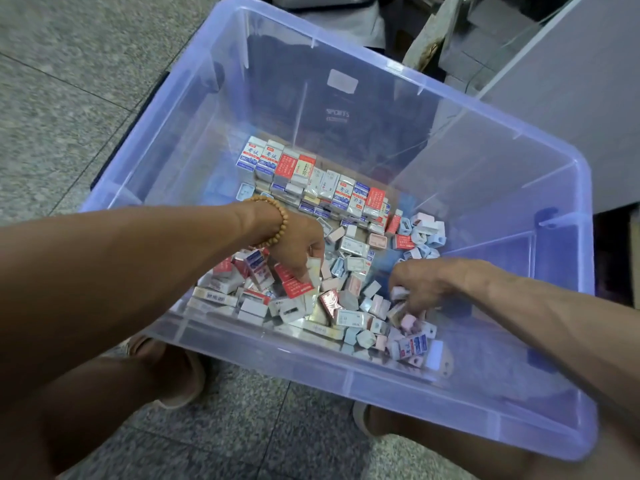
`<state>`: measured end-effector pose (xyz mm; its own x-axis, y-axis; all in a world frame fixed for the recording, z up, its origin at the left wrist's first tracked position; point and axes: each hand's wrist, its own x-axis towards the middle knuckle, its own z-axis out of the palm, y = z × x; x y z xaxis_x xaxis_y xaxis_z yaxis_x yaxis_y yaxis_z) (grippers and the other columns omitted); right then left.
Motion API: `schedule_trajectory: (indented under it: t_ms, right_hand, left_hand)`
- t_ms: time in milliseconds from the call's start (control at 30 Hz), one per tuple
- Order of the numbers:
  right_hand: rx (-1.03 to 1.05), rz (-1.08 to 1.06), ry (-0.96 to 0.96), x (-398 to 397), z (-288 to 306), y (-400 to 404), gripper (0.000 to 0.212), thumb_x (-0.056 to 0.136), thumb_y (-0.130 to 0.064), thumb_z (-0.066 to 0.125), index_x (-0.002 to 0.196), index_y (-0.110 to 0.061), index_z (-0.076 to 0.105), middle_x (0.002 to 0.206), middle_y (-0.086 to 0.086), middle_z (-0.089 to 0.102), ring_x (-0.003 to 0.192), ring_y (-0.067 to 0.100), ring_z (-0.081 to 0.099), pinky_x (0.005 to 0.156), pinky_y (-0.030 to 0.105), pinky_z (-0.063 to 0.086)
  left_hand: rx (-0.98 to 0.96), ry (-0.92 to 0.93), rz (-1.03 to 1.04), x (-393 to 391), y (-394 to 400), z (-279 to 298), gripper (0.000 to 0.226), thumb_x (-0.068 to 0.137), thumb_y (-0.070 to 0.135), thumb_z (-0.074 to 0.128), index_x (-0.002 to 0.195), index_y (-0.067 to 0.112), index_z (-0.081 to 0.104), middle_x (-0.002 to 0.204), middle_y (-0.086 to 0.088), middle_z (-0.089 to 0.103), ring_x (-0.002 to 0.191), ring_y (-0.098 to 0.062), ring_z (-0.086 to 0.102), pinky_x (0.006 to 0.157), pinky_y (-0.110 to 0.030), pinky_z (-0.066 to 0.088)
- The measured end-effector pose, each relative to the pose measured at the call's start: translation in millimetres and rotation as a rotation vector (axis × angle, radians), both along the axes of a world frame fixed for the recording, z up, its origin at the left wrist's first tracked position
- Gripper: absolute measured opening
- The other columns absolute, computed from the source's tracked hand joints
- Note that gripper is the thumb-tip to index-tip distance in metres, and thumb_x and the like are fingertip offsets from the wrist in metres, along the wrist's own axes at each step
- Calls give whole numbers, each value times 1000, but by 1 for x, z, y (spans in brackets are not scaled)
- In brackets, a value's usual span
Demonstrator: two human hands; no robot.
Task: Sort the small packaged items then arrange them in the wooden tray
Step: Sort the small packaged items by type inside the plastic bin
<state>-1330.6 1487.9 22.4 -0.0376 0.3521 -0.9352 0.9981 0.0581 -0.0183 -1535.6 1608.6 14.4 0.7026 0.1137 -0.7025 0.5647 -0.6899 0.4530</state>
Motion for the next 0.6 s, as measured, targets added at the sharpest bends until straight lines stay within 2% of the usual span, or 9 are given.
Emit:
schedule_trajectory:
  t_ms: [67, 100, 167, 233, 333, 433, 533, 600]
  right_hand:
    - [9, -48, 23, -4, -1, -1, 18, 85, -16, 74, 85, -25, 58, 83, -10, 57, 84, 18, 57, 63, 26, 41]
    - [9, -70, 31, -5, -1, -2, 17, 86, -14, 73, 91, -25, 60, 87, -9, 59, 84, 17, 58, 65, 28, 43]
    - [-17, -132, 61, -10, 1, -2, 17, 87, -11, 70, 96, -23, 60, 94, -4, 64, 82, 17, 61, 67, 32, 50]
    - [-66, -193, 95, -12, 3, -1, 18, 88, -8, 69, 97, -21, 60, 97, 1, 69, 79, 18, 66, 71, 37, 55]
    - [-72, -331, 179, -16, 9, 1, 19, 92, -9, 67, 103, -21, 58, 87, -3, 69, 65, 11, 65, 64, 31, 53]
    - [-19, -472, 259, -20, 10, 1, 19, 94, -7, 64, 112, -15, 60, 81, -2, 66, 57, 8, 62, 51, 22, 49]
    - [6, -677, 358, -22, 9, 0, 8, 99, -3, 55, 104, -8, 58, 85, 10, 67, 75, 23, 64, 63, 28, 54]
    - [20, -886, 462, -24, 12, 2, 5, 100, -1, 52, 102, -5, 55, 88, 13, 69, 78, 23, 69, 68, 30, 57]
  left_hand:
    - [-41, 14, 25, -1, -1, 2, 30, 81, 38, 71, 95, 13, 61, 104, -9, 68, 81, -23, 62, 81, -46, 56]
    - [-54, 26, 39, -2, -1, 4, 35, 82, 38, 71, 100, 10, 63, 105, -9, 68, 79, -20, 59, 82, -45, 55]
    - [-77, 46, 70, -3, -3, 8, 41, 84, 36, 71, 110, 6, 64, 108, -10, 69, 81, -17, 56, 84, -42, 54]
    - [-107, 45, 98, -1, -4, 12, 38, 86, 32, 71, 112, 4, 65, 103, -9, 70, 80, -17, 56, 83, -39, 53]
    - [-137, 22, 155, 1, -7, 20, 30, 87, 27, 70, 109, 6, 66, 95, -7, 70, 77, -17, 57, 78, -36, 53]
    - [-142, -24, 219, 2, -8, 30, 26, 88, 25, 70, 108, 10, 68, 100, -8, 72, 77, -18, 60, 77, -34, 53]
    - [-120, -71, 302, -1, -7, 41, 25, 88, 25, 70, 108, 10, 68, 101, -6, 71, 89, -21, 66, 83, -35, 55]
    - [-109, -94, 385, -5, -6, 50, 25, 87, 24, 71, 106, 8, 68, 99, -6, 72, 91, -22, 66, 81, -34, 55]
